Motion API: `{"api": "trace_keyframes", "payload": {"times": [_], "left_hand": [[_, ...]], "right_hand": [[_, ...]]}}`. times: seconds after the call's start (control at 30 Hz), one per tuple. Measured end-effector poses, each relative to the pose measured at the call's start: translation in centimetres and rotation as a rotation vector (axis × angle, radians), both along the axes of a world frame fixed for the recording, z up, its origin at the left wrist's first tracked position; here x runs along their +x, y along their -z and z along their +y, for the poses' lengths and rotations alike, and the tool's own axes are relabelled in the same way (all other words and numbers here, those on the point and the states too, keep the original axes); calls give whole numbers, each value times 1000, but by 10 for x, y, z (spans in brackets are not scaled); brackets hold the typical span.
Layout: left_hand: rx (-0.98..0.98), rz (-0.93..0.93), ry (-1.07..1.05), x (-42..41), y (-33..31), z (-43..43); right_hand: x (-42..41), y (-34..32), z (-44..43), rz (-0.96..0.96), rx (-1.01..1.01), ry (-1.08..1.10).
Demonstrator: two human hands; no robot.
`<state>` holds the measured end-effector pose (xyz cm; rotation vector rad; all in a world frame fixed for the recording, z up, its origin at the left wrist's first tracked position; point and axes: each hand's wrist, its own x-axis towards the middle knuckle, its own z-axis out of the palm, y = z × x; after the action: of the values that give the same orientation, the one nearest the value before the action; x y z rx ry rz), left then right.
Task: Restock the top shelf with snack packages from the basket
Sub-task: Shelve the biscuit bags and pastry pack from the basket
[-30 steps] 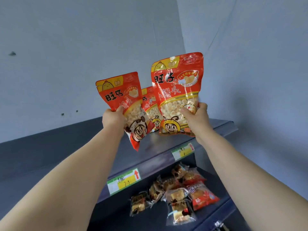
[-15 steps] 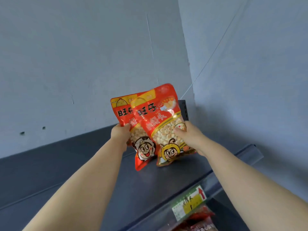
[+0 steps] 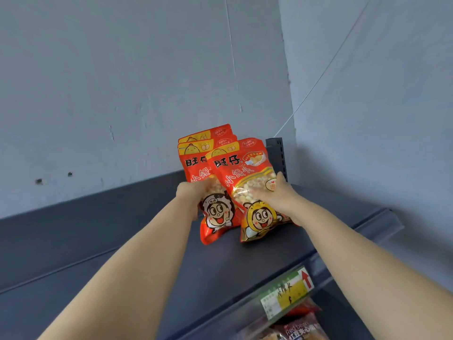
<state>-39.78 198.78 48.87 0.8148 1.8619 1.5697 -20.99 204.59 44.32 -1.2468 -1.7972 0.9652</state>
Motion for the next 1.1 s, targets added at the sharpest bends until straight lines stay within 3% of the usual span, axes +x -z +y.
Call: {"api": "trace_keyframes", "payload": {"times": [0.13, 0.23, 0.57, 0.67, 0.73, 0.8, 0.93, 1.1], "left_hand": [[-209, 107, 210, -7, 12, -9], [-336, 263, 260, -6, 17, -18], [-131, 269, 22, 9, 15, -28], [-191, 564, -70, 12, 20, -47], [-260, 870, -33, 16, 24, -67], [-289, 1047, 59, 21, 26, -89], [-285, 1194, 155, 27, 30, -126], [-348, 1220, 217, 37, 41, -168]], "right_hand": [[9, 1, -14, -250, 18, -44], [5, 6, -15, -294, 73, -32], [3, 4, -40, -459, 256, 60], [-2, 5, -60, -579, 388, 62], [-4, 8, -77, -642, 418, 72], [-5, 11, -94, -666, 446, 95], [-4, 19, -137, -651, 493, 117], [3, 31, -186, -712, 414, 66]]}}
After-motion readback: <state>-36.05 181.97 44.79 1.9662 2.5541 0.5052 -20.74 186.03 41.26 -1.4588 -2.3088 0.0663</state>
